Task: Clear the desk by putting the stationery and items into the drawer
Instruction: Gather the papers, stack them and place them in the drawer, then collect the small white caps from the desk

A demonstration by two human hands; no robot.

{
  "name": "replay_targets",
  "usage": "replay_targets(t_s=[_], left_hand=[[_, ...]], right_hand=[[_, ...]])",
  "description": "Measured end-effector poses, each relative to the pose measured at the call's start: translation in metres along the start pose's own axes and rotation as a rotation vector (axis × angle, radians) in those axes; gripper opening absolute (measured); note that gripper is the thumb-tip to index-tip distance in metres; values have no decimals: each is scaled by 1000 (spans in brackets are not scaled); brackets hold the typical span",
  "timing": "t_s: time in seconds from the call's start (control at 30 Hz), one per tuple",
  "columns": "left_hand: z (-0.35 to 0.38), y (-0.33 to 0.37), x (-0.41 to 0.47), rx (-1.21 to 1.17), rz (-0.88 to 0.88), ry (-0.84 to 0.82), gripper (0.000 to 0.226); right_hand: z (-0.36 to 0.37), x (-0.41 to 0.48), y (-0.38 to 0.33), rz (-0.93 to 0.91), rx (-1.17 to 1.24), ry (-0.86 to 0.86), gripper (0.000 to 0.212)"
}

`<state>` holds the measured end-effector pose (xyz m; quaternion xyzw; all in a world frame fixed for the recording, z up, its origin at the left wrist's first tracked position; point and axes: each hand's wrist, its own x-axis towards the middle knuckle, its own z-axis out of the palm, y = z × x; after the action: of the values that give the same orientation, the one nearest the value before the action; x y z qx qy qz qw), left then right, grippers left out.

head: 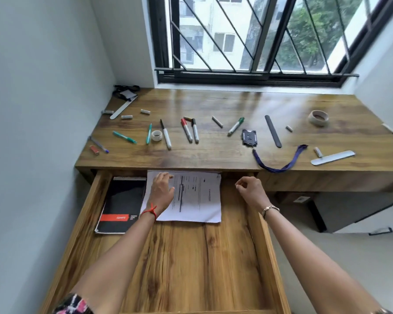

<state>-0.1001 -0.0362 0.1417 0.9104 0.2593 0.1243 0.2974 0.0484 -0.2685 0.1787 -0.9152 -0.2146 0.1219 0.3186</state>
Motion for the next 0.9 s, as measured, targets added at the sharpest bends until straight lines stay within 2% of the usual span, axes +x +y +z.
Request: replay_targets(t_s=[0.4, 0.67, 0.9], left_hand=[[82, 116, 22, -67, 144, -93, 29], [149, 202, 30, -59, 118, -109, 30], [175, 237, 33, -46, 78, -71, 29]], right_hand=[[-82, 4, 104, 84, 7, 71, 14], [-146, 29, 190, 82, -14, 44, 14], [-168, 56, 225, 28, -27, 27, 14]])
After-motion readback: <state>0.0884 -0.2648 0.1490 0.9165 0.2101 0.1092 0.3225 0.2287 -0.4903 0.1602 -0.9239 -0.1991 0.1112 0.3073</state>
